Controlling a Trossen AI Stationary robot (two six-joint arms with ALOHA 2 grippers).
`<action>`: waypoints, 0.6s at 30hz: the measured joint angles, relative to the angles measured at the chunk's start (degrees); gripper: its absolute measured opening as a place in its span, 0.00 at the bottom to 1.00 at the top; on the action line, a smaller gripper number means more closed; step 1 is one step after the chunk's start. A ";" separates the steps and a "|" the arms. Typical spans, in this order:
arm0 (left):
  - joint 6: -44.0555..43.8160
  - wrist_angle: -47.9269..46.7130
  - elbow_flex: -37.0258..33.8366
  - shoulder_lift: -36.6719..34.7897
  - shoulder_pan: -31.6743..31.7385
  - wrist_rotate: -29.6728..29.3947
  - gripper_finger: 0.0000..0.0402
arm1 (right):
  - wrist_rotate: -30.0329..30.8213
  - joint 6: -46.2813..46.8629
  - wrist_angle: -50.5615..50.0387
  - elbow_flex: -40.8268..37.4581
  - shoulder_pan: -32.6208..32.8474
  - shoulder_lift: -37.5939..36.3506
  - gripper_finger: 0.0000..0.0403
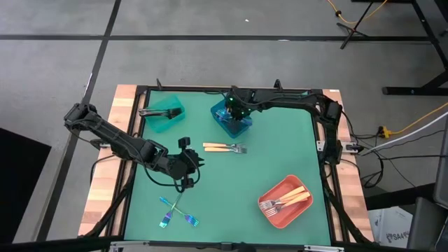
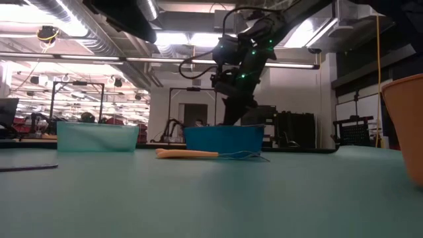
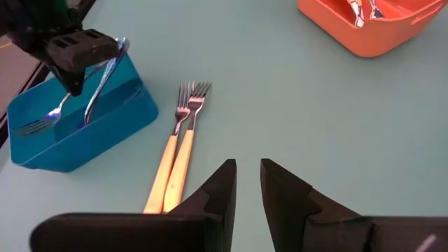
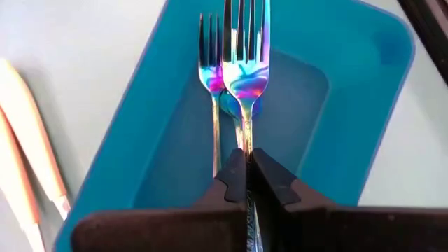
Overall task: Sort silverware by color (type)
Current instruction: Put the purple fork into the blue bin
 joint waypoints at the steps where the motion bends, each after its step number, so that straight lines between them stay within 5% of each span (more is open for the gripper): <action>1: 0.00 -0.21 0.02 0.00 -0.01 -0.01 0.15 | 0.00 -0.04 0.25 -0.04 0.02 0.00 0.00; 18: -0.04 -0.52 0.00 0.00 -0.02 0.04 0.15 | 0.46 -0.25 2.93 -0.09 0.09 1.83 0.00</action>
